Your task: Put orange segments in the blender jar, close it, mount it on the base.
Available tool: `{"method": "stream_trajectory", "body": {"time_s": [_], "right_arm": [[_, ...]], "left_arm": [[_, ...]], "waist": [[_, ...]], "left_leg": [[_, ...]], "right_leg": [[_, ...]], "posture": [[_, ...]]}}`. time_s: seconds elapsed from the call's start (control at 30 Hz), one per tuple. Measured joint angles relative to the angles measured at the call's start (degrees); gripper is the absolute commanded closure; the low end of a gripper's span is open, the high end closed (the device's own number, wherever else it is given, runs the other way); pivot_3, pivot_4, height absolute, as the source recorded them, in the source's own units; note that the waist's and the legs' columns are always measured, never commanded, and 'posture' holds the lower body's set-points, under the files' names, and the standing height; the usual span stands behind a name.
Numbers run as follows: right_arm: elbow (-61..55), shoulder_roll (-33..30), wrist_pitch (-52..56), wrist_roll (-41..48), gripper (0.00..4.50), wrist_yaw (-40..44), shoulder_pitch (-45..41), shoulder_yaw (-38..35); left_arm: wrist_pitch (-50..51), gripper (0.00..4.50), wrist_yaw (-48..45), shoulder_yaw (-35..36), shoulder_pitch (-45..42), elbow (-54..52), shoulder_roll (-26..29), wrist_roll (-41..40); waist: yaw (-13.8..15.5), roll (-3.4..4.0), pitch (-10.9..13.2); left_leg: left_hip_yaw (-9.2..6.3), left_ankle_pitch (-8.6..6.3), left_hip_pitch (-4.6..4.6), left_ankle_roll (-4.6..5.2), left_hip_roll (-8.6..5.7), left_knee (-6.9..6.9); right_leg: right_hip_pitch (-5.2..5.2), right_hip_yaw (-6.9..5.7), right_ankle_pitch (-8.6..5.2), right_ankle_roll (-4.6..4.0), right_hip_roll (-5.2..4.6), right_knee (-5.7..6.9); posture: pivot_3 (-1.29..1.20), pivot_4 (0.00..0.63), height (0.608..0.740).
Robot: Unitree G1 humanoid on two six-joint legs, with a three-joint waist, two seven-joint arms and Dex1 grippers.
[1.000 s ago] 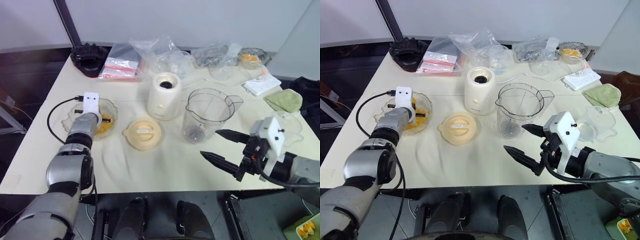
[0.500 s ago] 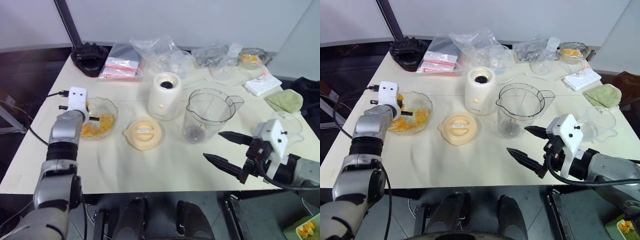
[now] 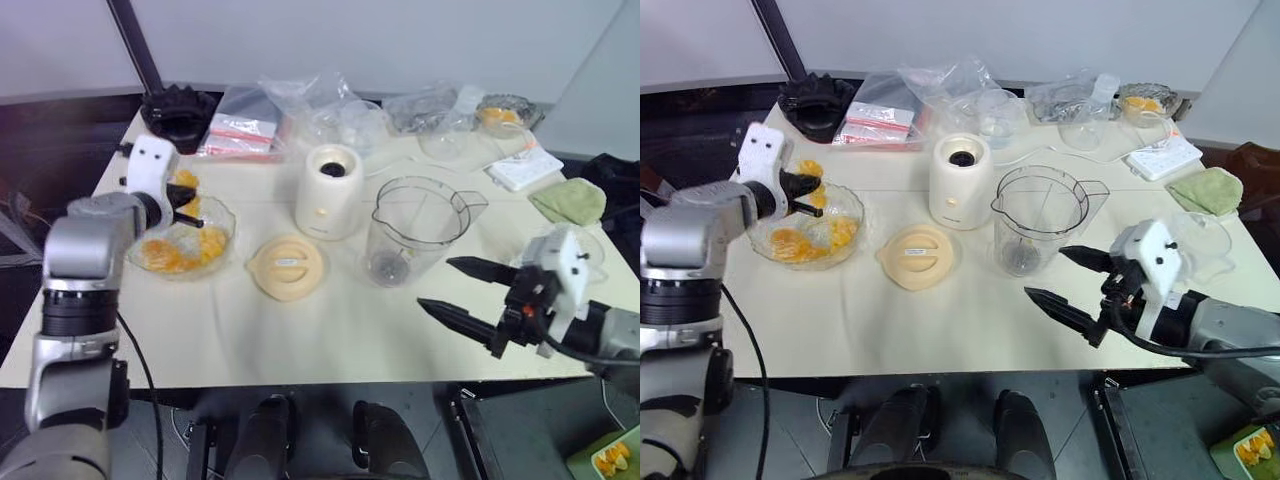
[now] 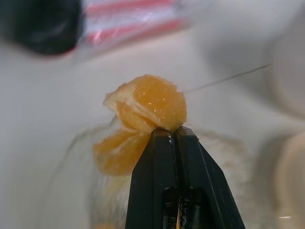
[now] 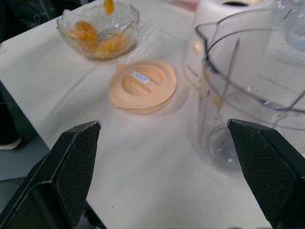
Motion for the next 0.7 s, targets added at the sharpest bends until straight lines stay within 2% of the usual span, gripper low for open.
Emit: {"method": "stream_trajectory", "body": {"time_s": [0.07, 0.17, 0.27, 0.33, 0.47, 0.7], "right_arm": [[0.0, 0.1, 0.1, 0.0, 0.00, 0.2, 1.7, -1.5], [0.2, 1.1, 0.1, -0.3, 0.00, 0.5, 5.3, -6.8], [0.3, 2.2, -0.3, -1.1, 0.00, 0.5, 8.0, -10.3], [0.1, 3.3, -0.7, -2.2, 0.00, 0.2, 8.8, -11.0], [-0.2, 5.9, -2.1, -4.3, 0.00, -1.0, 9.7, -11.3], [-0.4, 8.4, -3.5, -6.5, 0.00, -2.8, 10.6, -11.7]], "left_arm": [[-0.5, 4.48, -5.0, -2.0, -3.2, 1.1, 1.3, -1.7], [-2.0, 4.48, -12.8, -4.8, -14.5, 5.2, 1.0, -4.6], [-6.3, 4.48, -18.4, -6.0, -26.2, 8.8, -3.2, -6.5], [-9.0, 4.48, -20.6, -7.4, -30.7, 12.4, -7.3, -7.4], [-13.8, 4.48, -24.9, -10.7, -32.6, 21.3, -15.8, -7.4], [-21.0, 4.48, -30.8, -15.8, -32.6, 29.7, -25.7, -6.7]], "waist": [[0.2, -0.03, 0.0], [0.8, -0.15, 0.1], [1.0, -0.01, 0.0], [1.1, 0.07, 0.0], [0.7, 0.07, 0.0], [-0.1, 0.08, 0.1]], "left_leg": [[0.01, 0.00, -0.02, 0.00, 0.00, 0.00], [0.06, 0.01, -0.12, 0.01, 0.00, 0.05], [0.41, 0.00, -0.02, 0.31, -0.01, 0.04], [0.53, -0.01, 0.02, 0.39, -0.01, 0.04], [0.60, 0.00, 0.05, 0.42, 0.03, 0.10], [0.62, 0.00, 0.03, 0.44, 0.07, 0.10]], "right_leg": [[0.00, -0.01, 0.00, 0.00, -0.01, -0.01], [0.00, -0.10, 0.00, 0.00, 0.00, -0.06], [0.05, -0.03, 0.00, 0.00, -0.01, -0.14], [0.07, 0.01, -0.01, 0.01, 0.00, -0.15], [0.03, 0.02, 0.00, 0.02, 0.06, -0.05], [-0.02, 0.04, 0.00, 0.03, 0.10, -0.03]], "posture": [[0.00, 0.150, 0.740], [0.00, 0.150, 0.740], [0.00, 0.150, 0.740], [0.00, 0.150, 0.740], [0.00, 0.150, 0.740], [0.00, 0.150, 0.740]]}}
